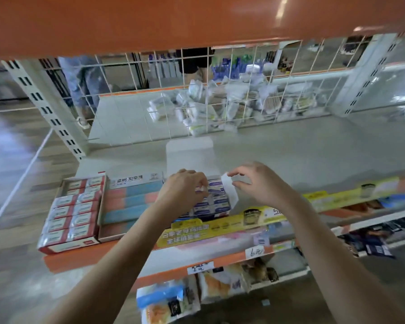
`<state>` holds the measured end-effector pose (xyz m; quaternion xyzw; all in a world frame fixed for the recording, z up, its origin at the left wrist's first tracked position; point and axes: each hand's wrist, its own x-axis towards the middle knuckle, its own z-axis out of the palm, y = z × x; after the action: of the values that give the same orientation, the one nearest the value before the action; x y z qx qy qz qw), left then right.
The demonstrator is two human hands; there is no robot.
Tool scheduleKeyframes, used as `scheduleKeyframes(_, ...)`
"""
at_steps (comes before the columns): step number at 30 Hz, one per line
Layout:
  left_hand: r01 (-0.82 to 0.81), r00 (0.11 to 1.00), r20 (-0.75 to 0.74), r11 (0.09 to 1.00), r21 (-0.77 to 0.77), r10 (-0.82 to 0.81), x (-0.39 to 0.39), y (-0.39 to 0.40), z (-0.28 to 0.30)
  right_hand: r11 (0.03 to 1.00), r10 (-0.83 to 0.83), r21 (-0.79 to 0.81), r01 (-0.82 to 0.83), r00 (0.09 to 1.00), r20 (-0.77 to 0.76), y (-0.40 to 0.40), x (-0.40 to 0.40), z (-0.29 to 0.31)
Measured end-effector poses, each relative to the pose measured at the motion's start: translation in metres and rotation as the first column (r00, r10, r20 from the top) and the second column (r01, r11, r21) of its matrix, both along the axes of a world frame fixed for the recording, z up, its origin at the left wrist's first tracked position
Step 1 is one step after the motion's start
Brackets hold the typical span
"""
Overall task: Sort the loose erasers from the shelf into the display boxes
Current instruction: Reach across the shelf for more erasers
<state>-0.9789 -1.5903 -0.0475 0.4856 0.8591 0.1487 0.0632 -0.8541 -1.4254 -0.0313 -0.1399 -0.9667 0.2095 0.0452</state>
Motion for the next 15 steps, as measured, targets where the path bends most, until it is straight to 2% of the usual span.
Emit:
scheduleKeyframes(4, -0.025, 0.998, 0.053, 0.999, -0.042, 0.027, 0.0042, 0.0066, 0.0015, 0.999, 0.039, -0.011, -0.039, 0.999, -0.031, 0.0032, 0.002, -0.0023)
scheduleKeyframes(9, 0.033, 0.988, 0.155, 0.997, -0.073, -0.021, 0.0048, 0.0062, 0.006, 0.998, 0.047, -0.03, -0.048, 0.998, -0.046, 0.0013, 0.0004, -0.002)
scheduleKeyframes(15, 0.11, 0.987, 0.123, 0.993, -0.052, -0.103, -0.0005, 0.0085, 0.0057, 0.997, -0.006, -0.078, 0.0, 0.997, -0.074, -0.002, -0.0004, -0.0065)
